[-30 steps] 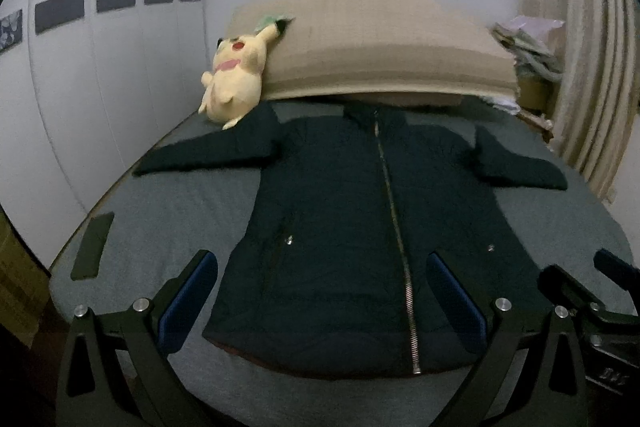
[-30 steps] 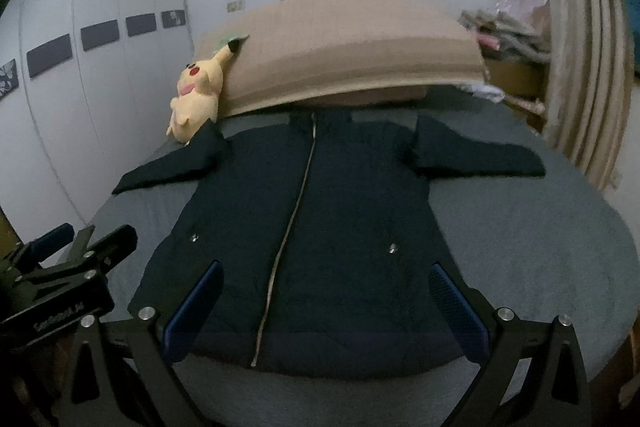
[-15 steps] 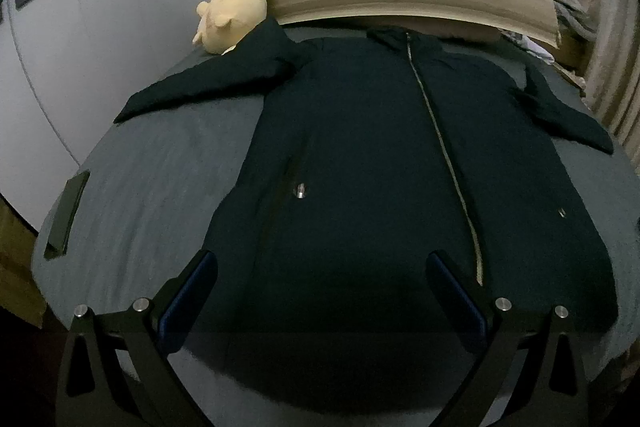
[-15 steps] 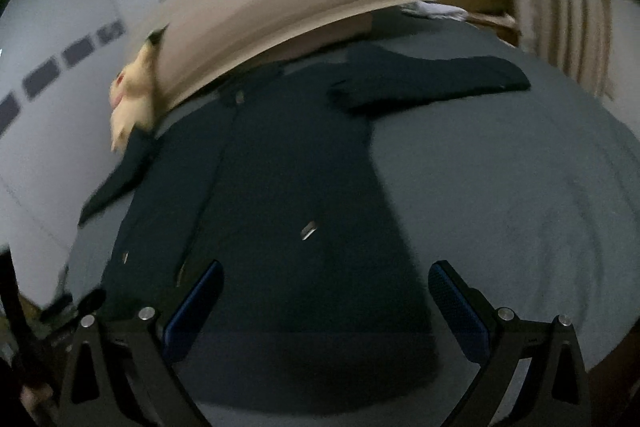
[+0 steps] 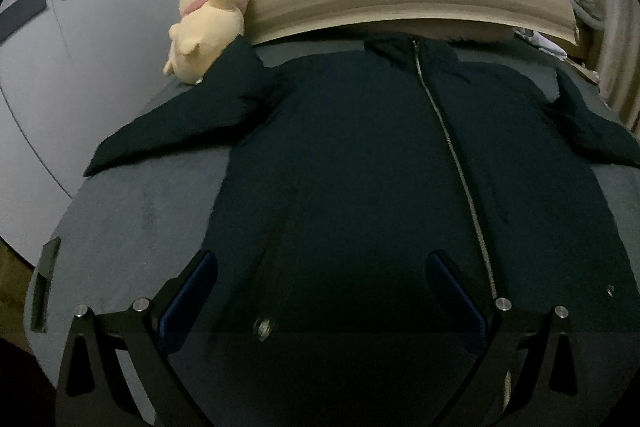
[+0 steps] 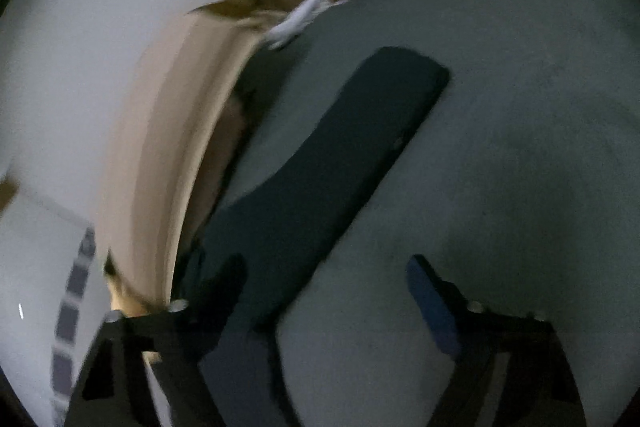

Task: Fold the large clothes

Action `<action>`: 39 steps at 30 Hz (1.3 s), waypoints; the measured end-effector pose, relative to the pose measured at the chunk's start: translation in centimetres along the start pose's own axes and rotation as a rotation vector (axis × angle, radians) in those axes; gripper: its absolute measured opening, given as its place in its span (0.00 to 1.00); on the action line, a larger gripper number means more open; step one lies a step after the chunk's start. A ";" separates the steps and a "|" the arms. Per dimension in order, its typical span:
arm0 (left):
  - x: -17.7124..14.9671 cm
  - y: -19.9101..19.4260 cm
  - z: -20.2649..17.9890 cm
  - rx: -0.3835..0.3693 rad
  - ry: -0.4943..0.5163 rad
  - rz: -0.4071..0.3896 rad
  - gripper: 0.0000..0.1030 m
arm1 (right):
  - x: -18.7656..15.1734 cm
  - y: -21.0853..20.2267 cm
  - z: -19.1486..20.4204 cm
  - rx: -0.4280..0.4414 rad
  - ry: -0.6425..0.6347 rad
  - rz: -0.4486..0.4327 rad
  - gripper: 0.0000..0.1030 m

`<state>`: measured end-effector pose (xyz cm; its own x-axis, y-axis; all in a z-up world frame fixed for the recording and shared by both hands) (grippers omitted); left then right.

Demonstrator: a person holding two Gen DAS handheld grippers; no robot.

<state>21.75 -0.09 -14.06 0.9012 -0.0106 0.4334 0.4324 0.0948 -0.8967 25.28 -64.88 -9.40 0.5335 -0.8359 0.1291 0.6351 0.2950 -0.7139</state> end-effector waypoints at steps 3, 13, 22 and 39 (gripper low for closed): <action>0.1 1.9 -0.1 -0.007 0.007 0.031 1.00 | 4.0 1.9 -1.9 -0.020 0.078 -0.020 0.73; -1.1 5.3 0.5 -0.079 -0.035 0.081 1.00 | 10.4 6.7 -1.6 -0.186 0.082 -0.041 0.46; -0.9 5.8 0.5 -0.087 -0.040 0.081 1.00 | 9.6 5.1 12.0 -0.248 -0.254 -0.099 0.08; -0.8 6.0 0.6 -0.098 -0.047 0.066 1.00 | -18.1 14.4 37.8 -0.051 -0.814 0.122 0.08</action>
Point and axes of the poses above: each gripper's, at about its wrist camera, not at the fingertips, and y roughly the way its jaws point, z to its left, x to its top, the point moved 2 cm from there along y, roughly the way its jaws point, and after that the axes turned 15 degrees about z, right-handed, at the moved point
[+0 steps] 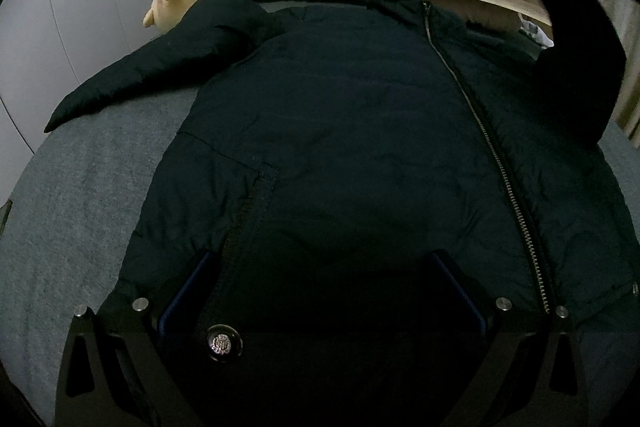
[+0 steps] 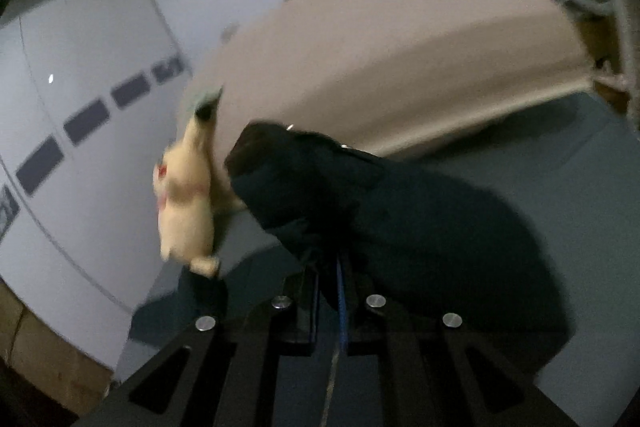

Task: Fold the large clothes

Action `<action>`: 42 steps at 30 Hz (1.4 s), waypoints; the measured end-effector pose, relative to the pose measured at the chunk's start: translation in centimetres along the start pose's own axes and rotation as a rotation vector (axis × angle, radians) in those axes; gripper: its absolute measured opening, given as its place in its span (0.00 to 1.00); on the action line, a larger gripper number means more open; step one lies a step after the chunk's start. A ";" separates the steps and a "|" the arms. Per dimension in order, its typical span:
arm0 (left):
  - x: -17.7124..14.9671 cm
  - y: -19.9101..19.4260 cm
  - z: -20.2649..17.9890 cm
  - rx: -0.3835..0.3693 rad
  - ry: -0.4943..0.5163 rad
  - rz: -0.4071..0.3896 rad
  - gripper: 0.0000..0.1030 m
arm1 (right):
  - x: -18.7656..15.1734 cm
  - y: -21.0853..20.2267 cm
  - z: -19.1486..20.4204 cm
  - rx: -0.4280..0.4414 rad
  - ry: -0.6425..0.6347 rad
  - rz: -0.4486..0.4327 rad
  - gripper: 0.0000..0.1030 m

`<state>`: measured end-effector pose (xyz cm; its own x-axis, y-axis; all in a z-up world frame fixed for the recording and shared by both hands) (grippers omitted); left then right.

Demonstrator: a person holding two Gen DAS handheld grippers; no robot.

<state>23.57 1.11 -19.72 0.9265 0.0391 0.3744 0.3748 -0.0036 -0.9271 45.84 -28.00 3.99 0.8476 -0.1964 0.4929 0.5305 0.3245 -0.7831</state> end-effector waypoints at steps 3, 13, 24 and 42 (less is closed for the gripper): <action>0.0 0.0 0.0 0.001 0.000 -0.001 1.00 | -2.6 5.1 2.5 -0.033 -0.051 0.093 0.08; 0.1 0.0 0.1 0.003 -0.001 0.000 1.00 | -5.9 13.4 4.6 -0.102 -0.146 0.299 0.95; 1.1 -0.8 0.2 -0.025 0.003 0.081 1.00 | -6.2 3.9 0.8 0.069 -0.099 0.128 0.97; 17.8 2.4 -1.9 -0.517 -0.255 0.199 0.99 | -18.6 -3.4 -27.1 -0.059 0.419 -0.046 0.97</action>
Point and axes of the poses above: each gripper's, at about its wrist camera, not at the fingertips, and y roughly the way its jaws point, z to its left, x to its top, the point moved 2 cm from there along y, roughly the way its jaws point, and after that the axes turned 15 degrees about z, right-handed, at the moved point
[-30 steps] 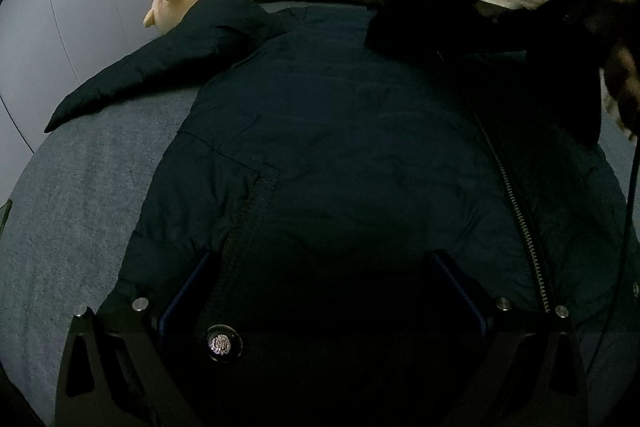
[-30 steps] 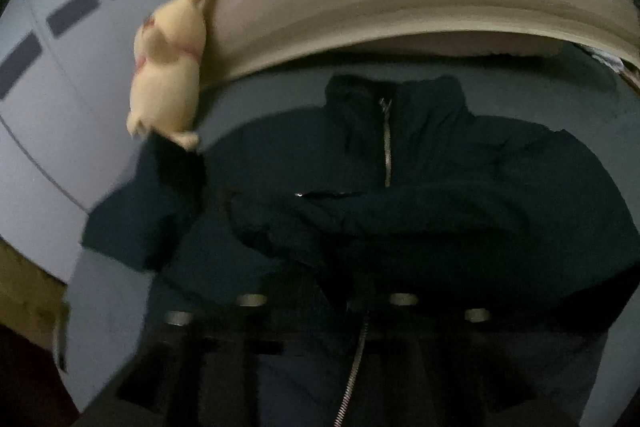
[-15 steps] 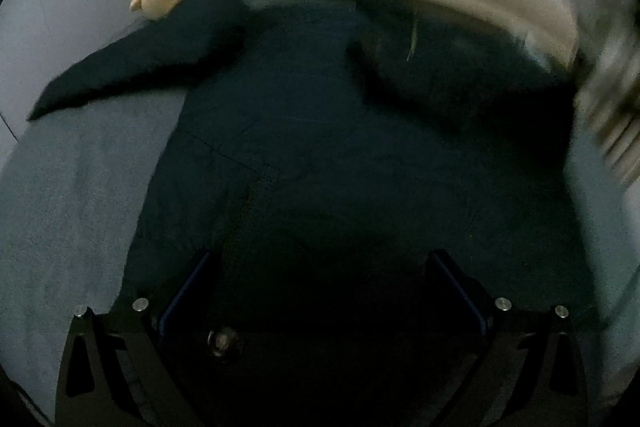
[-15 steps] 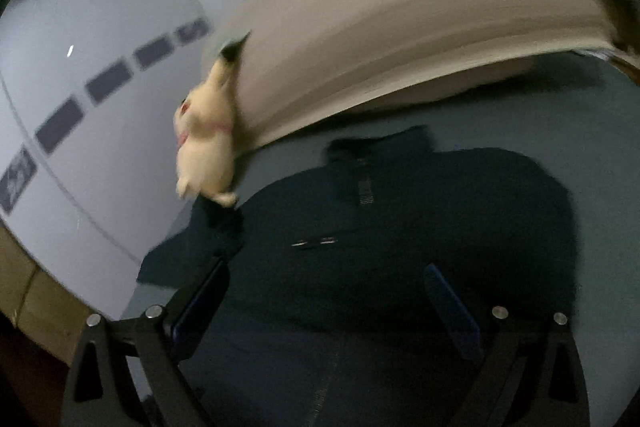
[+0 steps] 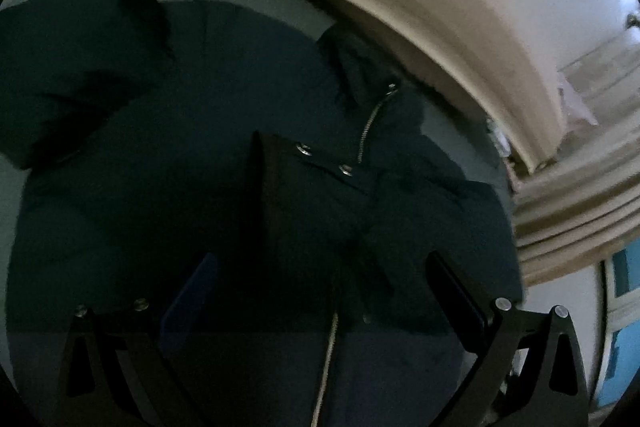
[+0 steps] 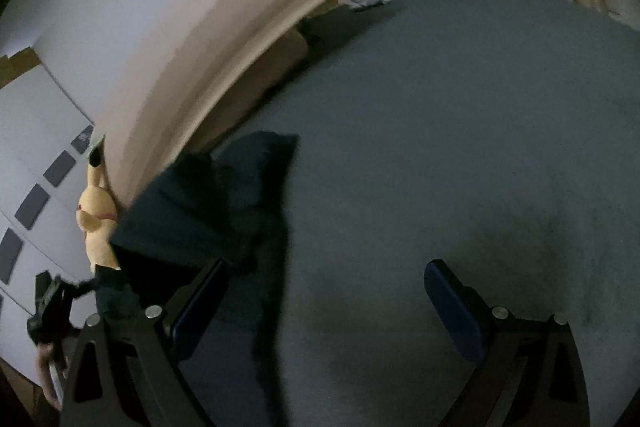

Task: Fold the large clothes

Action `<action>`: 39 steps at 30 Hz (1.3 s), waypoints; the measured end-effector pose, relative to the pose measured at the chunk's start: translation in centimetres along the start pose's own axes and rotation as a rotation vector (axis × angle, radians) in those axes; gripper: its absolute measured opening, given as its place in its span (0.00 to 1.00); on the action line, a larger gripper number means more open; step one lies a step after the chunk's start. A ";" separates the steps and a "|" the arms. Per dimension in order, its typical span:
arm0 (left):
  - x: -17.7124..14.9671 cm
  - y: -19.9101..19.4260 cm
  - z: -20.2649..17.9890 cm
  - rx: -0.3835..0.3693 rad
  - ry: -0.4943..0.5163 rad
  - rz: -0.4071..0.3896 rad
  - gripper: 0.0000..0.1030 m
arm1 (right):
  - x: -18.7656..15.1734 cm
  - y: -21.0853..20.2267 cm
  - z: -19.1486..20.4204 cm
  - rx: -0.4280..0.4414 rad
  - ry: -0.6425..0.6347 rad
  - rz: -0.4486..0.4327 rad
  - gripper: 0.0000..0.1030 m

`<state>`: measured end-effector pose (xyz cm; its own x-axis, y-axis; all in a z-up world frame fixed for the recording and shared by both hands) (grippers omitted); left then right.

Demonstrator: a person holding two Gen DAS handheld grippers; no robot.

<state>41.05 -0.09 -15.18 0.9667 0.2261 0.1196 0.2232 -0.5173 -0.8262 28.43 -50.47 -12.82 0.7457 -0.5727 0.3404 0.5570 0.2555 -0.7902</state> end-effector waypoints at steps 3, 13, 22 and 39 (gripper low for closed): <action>0.4 2.0 -0.3 0.056 0.006 0.038 0.72 | -1.0 0.7 -0.8 0.003 -0.039 -0.024 0.97; 1.8 -1.0 -2.6 0.286 0.162 -0.096 0.05 | -1.6 0.9 -1.7 0.057 -0.053 -0.048 0.99; 3.7 -3.4 -0.4 0.405 0.187 -0.196 0.04 | -1.3 1.0 -1.2 0.040 -0.056 -0.034 0.99; 2.8 -1.2 5.3 0.421 0.172 -0.159 0.05 | 12.1 8.7 6.1 0.206 -0.034 0.224 0.99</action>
Point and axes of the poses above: each gripper's, at about its wrist camera, not at the fingertips, and y roughly the way its jaws point, z to its left, x to its top, the point moved 2 cm from there along y, roughly the way its jaws point, and after that the axes turned 15 degrees about z, right-handed, at the moved point
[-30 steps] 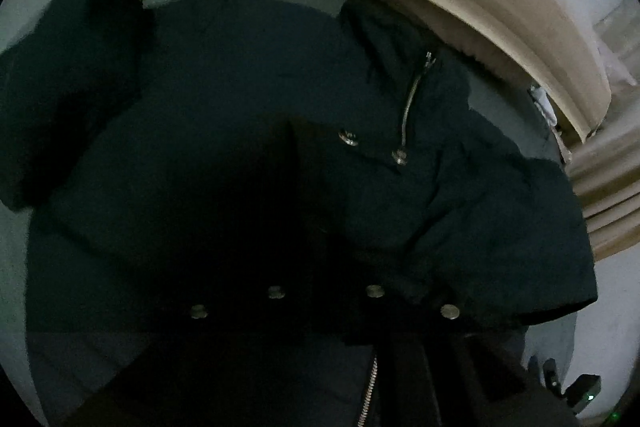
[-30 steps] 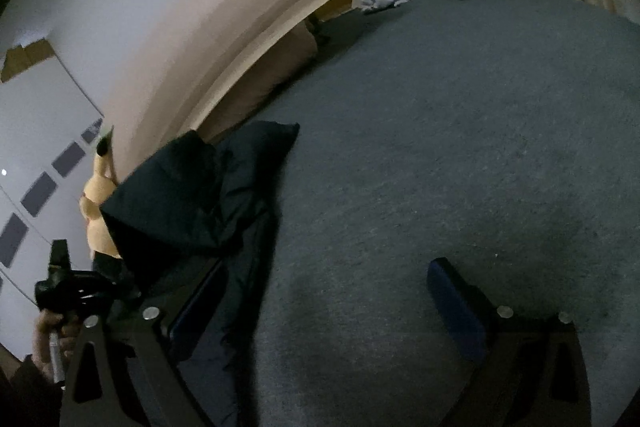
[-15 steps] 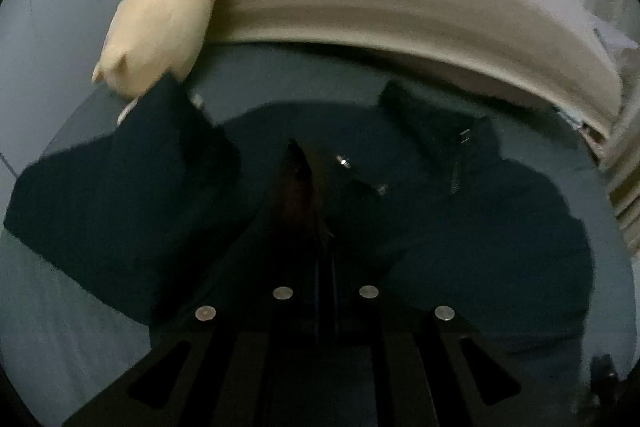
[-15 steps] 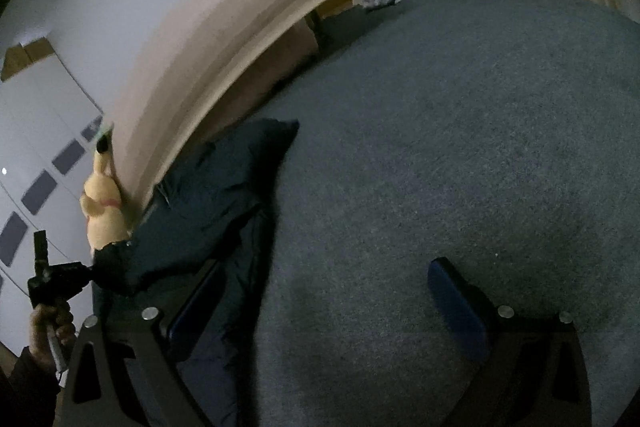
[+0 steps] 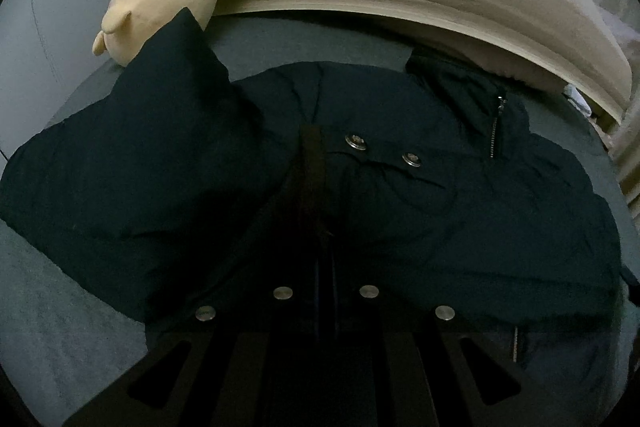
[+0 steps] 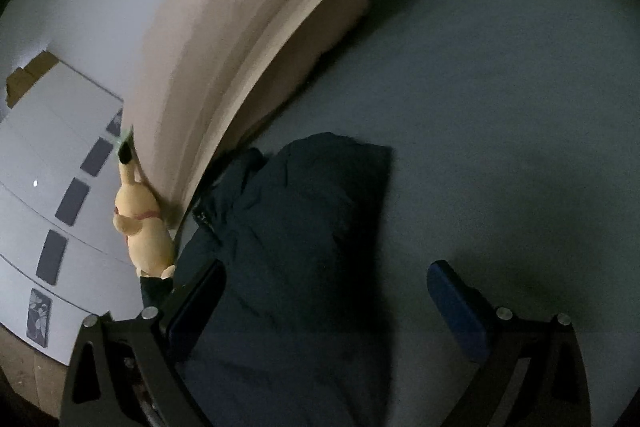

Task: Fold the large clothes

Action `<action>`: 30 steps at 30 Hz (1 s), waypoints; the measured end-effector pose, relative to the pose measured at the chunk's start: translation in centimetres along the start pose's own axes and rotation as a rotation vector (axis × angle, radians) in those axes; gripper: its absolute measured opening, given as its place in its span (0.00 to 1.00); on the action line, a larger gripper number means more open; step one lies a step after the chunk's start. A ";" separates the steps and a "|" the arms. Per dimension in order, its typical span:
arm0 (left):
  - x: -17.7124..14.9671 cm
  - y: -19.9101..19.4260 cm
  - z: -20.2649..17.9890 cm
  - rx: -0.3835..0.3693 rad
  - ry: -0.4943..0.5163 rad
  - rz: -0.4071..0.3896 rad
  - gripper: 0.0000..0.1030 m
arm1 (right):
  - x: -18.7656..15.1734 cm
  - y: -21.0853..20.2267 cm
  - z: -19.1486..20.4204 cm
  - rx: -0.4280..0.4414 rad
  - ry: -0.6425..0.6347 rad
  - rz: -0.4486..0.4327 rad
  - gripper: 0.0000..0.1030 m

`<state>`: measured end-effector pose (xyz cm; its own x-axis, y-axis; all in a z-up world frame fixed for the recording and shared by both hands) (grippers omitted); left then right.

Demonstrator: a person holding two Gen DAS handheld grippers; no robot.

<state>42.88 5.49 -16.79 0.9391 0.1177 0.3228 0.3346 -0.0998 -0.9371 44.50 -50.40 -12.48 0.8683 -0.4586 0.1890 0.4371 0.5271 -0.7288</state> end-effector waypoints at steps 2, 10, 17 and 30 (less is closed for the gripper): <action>0.1 0.2 0.1 -0.006 0.003 -0.002 0.05 | 1.2 2.4 0.0 -0.016 0.013 0.052 0.82; -0.8 1.1 0.2 0.008 0.044 -0.012 0.06 | 1.4 5.4 2.7 -0.282 -0.142 0.110 0.13; -0.9 1.3 -0.1 0.019 0.051 0.002 0.06 | 0.8 5.6 2.6 -0.363 -0.120 0.063 0.39; 0.1 2.1 -0.4 0.020 0.071 0.023 0.06 | -6.2 6.6 11.5 -0.309 -0.354 0.037 0.65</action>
<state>43.73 4.91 -18.68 0.9498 0.0454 0.3095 0.3123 -0.0815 -0.9465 44.68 -35.79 -10.93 0.9321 -0.1434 0.3325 0.3603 0.2759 -0.8911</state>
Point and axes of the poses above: each gripper's, at about its wrist camera, not at the fingertips, and y roughly the way its jaws point, z to its left, x to its top, the point moved 2 cm from there along y, roughly the way its jaws point, and after that the axes turned 15 degrees about z, right-handed, at the moved point
